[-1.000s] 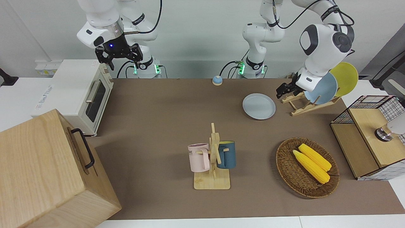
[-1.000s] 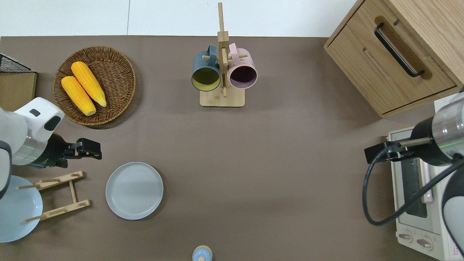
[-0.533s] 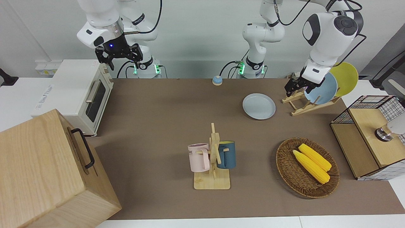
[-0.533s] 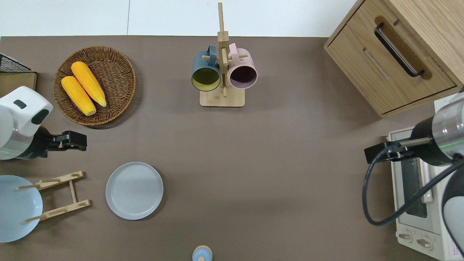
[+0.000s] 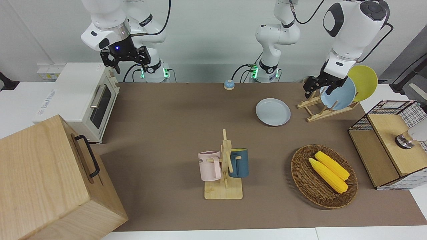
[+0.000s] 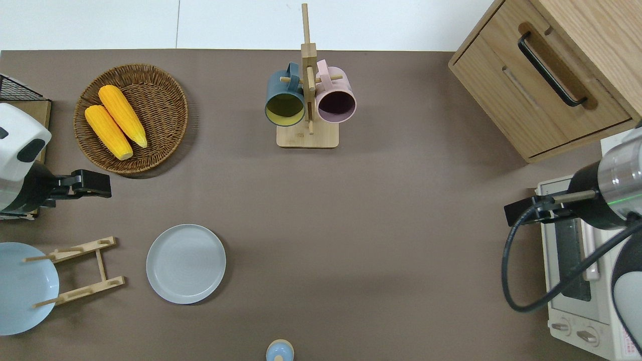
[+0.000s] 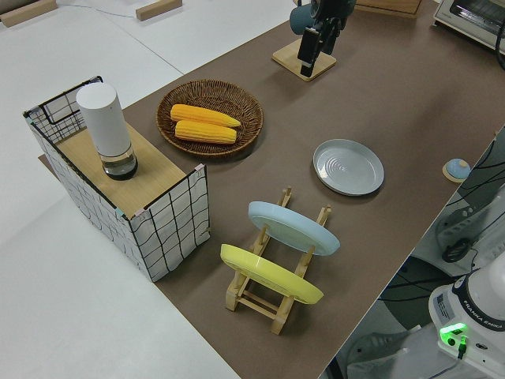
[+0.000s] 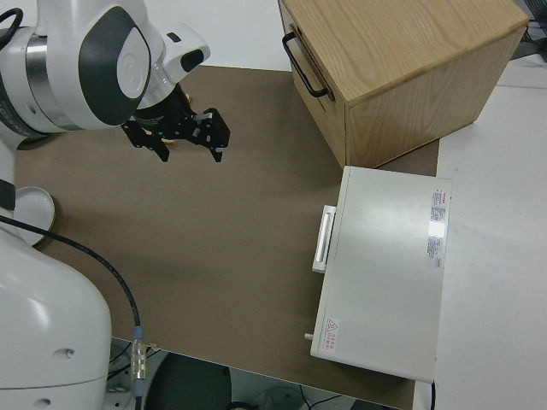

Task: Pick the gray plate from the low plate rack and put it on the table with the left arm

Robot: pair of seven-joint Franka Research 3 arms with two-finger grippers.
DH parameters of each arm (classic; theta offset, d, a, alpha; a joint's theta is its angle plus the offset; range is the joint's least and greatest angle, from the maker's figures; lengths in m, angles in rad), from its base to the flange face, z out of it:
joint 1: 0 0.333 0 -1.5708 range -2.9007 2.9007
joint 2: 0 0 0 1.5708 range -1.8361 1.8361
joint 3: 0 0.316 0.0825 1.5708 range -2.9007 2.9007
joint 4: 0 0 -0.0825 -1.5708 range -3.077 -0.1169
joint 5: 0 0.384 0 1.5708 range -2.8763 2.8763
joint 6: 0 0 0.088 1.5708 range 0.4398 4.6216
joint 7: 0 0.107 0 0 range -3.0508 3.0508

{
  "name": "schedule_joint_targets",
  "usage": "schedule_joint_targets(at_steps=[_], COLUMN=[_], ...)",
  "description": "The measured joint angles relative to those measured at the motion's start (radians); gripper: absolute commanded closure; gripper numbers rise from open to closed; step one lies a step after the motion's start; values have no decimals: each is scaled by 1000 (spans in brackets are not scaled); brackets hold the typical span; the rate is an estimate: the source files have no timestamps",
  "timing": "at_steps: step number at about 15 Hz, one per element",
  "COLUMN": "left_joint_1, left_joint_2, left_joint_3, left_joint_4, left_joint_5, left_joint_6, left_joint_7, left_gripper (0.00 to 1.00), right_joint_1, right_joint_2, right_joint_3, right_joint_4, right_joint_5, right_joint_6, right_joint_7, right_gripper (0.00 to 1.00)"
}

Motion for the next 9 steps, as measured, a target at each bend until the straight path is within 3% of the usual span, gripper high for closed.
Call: schedule_joint_targets(at_steps=[9], left_joint_1=[-1], left_joint_2=[1], left_joint_3=[-32], left_joint_4=[0], left_joint_5=[0], left_joint_6=[14], left_joint_7=[-6], left_gripper=[0], right_joint_1=[0], right_joint_2=[0], right_joint_3=[0], right_joint_4=[0], right_joint_5=[0], right_joint_6=[0], right_joint_7=[0], right_gripper=[11])
